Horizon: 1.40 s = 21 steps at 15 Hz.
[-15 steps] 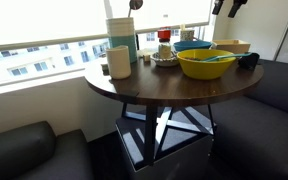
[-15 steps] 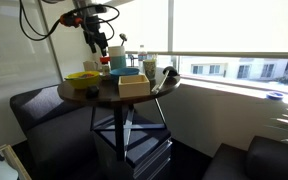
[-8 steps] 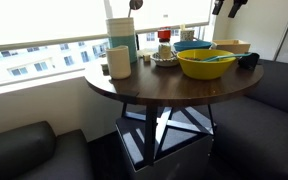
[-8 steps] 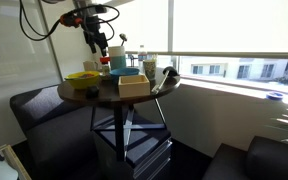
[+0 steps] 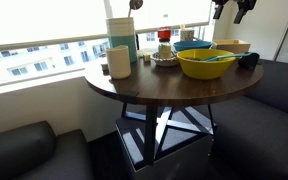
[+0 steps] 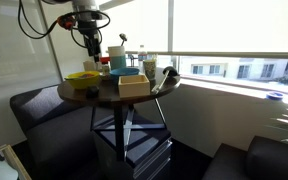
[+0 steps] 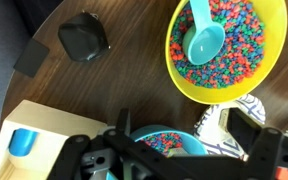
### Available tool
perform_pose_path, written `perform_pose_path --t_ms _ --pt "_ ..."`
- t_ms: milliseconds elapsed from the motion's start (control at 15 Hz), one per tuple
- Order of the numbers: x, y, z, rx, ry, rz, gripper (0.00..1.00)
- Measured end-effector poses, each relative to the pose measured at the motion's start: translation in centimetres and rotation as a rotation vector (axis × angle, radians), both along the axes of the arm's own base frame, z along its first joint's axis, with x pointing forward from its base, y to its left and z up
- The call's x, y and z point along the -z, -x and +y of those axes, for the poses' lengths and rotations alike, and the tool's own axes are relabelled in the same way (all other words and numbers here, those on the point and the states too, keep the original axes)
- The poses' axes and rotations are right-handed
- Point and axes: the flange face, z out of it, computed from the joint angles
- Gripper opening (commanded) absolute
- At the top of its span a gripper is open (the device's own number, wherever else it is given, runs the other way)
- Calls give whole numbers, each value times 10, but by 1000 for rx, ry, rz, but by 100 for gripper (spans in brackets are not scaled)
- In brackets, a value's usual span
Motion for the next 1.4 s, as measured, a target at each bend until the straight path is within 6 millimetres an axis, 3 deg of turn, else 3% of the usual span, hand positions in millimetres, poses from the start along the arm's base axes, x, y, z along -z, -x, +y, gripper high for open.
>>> perform_pose_path --t_ms 533,933,1400 --pt "0 -4 2 180 -1 -19 100" --pt "-6 -9 -13 179 164 -97 100" --pt "-7 -10 -13 178 180 -105 100"
